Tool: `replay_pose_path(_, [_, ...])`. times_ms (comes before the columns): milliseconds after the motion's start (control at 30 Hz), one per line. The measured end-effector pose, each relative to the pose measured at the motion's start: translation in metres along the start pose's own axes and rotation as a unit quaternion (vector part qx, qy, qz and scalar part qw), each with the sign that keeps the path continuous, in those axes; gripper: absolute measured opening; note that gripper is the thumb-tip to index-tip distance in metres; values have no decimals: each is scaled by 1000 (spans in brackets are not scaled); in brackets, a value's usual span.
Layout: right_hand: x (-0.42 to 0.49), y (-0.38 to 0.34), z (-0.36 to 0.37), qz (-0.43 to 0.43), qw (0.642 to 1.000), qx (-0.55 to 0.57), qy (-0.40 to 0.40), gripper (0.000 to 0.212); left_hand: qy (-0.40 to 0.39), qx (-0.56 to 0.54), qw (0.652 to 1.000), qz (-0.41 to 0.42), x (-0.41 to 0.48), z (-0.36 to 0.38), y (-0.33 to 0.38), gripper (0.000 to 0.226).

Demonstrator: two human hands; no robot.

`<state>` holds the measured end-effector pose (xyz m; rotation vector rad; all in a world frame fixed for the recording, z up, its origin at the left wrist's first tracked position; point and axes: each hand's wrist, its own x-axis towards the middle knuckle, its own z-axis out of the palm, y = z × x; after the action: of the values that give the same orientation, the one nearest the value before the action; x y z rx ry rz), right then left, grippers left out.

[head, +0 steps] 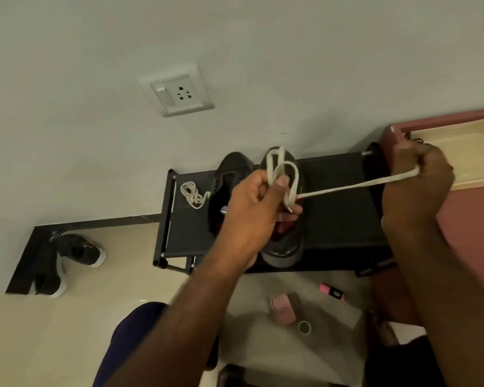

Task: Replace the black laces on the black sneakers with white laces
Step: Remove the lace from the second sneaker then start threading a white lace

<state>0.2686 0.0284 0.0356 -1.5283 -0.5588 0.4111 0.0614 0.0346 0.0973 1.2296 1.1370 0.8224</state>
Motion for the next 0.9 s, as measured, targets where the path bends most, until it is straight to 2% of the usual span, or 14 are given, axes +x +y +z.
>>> replay_pose_path(33, [-2, 1, 4, -4, 996, -77, -42, 19, 14, 27, 999, -20, 5, -1, -10, 14])
replay_pose_path(100, [-8, 12, 13, 6, 959, -190, -210, 16, 34, 67, 996, -53, 14, 0, -29, 10])
replay_pose_path(167, [-17, 22, 21, -14, 911, -239, -336, 12, 34, 93, 993, -63, 23, 2, -42, 8])
replay_pose_path(233, [-27, 23, 29, -43, 882, -250, -398, 6, 21, 121, 991, -48, 28, 4, -46, 8])
replay_pose_path(333, [-31, 23, 36, -30, 885, -226, -407, 15, 3, 127, 992, -23, 33, 7, -45, 13])
replay_pose_path(467, [-26, 29, 34, 9, 882, -323, -342, 57, 5, 85, 995, -53, 36, 5, -49, 18])
replay_pose_path(533, [-24, 24, 31, -6, 909, -323, -262, 56, 0, 69, 995, -72, 37, 3, -51, 20])
replay_pose_path(567, [-24, 21, 30, -21, 933, -279, -227, 50, -2, 55, 995, -80, 38, 2, -51, 21])
replay_pose_path(633, [-26, 14, 31, -31, 962, -166, -212, 39, -5, 34, 995, -92, 40, 0, -51, 20])
replay_pose_path(700, [-29, 9, 32, -49, 960, -114, -252, 32, -17, 23, 995, -97, 42, -1, -50, 20])
replay_pose_path(800, [-29, 10, 35, -10, 917, -105, -386, 30, -27, -17, 993, -111, 45, -3, -52, 21])
replay_pose_path(900, [-29, 16, 36, 24, 880, -104, -463, 34, -4, -72, 989, -133, 48, -5, -52, 22])
